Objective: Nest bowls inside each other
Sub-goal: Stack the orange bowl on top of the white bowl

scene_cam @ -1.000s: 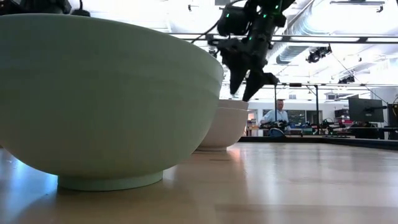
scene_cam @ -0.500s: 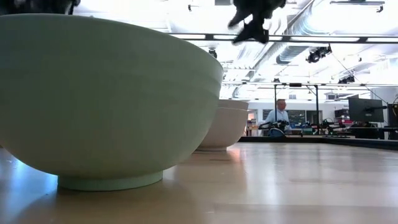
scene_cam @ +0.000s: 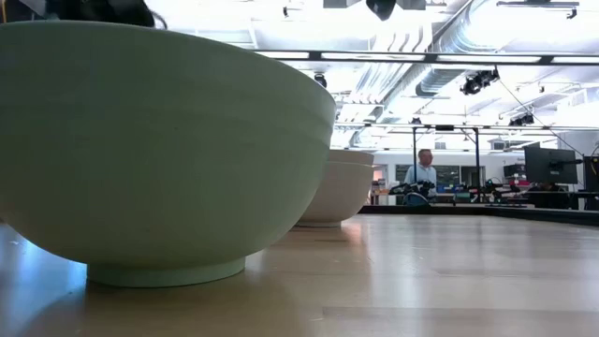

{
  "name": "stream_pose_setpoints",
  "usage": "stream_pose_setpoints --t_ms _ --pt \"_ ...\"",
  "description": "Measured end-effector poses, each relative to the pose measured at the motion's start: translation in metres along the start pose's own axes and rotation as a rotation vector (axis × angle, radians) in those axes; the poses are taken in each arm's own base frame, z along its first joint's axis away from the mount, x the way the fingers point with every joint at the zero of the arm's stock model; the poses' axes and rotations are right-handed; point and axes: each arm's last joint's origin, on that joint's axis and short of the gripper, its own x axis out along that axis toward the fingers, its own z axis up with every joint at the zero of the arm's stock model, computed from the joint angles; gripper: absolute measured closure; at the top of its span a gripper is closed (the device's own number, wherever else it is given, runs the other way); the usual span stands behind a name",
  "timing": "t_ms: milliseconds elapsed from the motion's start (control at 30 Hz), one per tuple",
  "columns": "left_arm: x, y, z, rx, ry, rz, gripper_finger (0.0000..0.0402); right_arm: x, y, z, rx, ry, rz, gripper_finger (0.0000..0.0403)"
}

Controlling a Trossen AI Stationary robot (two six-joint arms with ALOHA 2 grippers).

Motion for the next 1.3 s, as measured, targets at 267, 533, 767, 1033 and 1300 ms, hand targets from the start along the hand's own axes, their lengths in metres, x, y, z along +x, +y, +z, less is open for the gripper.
stream_pose_setpoints --t_ms 267,533,767,1033,1300 --pt "0.022 0.01 0.009 -0.041 0.123 -0.013 0.0256 0.0 0.001 -0.001 0.031 0.006 0.008 0.0179" --pt "0.0 0.006 0.023 0.132 -0.006 -0.057 0.0256 0.002 0.007 -0.002 -0.007 0.016 0.03 0.0179" --pt "-0.021 0.006 0.035 0.153 -0.083 0.001 0.0256 0.002 0.008 -0.002 -0.01 0.016 0.031 0.0179" --pt "-0.009 0.008 0.04 0.132 -0.006 0.051 0.0256 0.002 0.008 -0.002 -0.008 0.017 0.031 0.0179" --pt "0.011 0.015 0.072 -0.096 0.117 0.11 0.0256 0.002 0.008 -0.002 0.044 0.019 0.035 0.0179"
